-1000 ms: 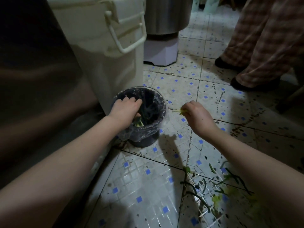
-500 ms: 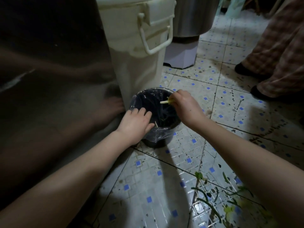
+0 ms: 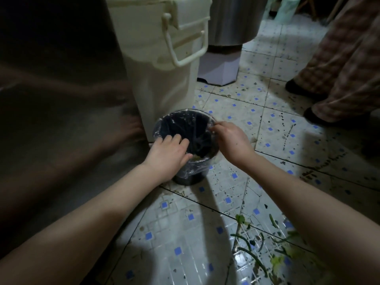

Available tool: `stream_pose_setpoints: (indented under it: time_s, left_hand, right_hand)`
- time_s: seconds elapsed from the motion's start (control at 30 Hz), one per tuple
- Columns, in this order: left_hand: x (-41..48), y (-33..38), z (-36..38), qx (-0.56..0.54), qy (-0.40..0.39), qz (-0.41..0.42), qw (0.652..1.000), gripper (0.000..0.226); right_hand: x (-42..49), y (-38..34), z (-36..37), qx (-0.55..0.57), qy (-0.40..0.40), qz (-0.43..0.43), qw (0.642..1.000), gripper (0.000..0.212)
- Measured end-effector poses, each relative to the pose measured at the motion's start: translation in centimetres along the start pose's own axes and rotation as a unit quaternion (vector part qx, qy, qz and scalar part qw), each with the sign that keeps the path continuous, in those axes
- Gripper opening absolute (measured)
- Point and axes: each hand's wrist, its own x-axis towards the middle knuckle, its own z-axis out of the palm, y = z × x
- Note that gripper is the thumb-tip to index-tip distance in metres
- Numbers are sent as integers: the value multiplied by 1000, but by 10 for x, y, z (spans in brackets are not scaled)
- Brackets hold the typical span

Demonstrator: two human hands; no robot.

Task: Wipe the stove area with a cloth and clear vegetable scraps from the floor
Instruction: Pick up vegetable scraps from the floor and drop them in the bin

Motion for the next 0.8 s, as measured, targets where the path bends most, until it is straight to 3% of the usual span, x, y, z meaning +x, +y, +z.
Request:
stream_pose_setpoints:
  time_s: [0.5, 0.67, 0.8]
  left_hand:
    - [76, 148, 1, -56, 0, 142, 988, 42]
    - [81, 182, 24, -54, -28, 185, 981, 41]
    - [80, 204, 44, -50, -59, 210, 975, 41]
  right_hand:
    - [-181, 136, -37, -84, -82, 181, 976, 43]
    - [-233, 159, -34, -2, -86, 283, 955, 41]
    - [-270, 170, -21, 53, -95, 349, 931, 19]
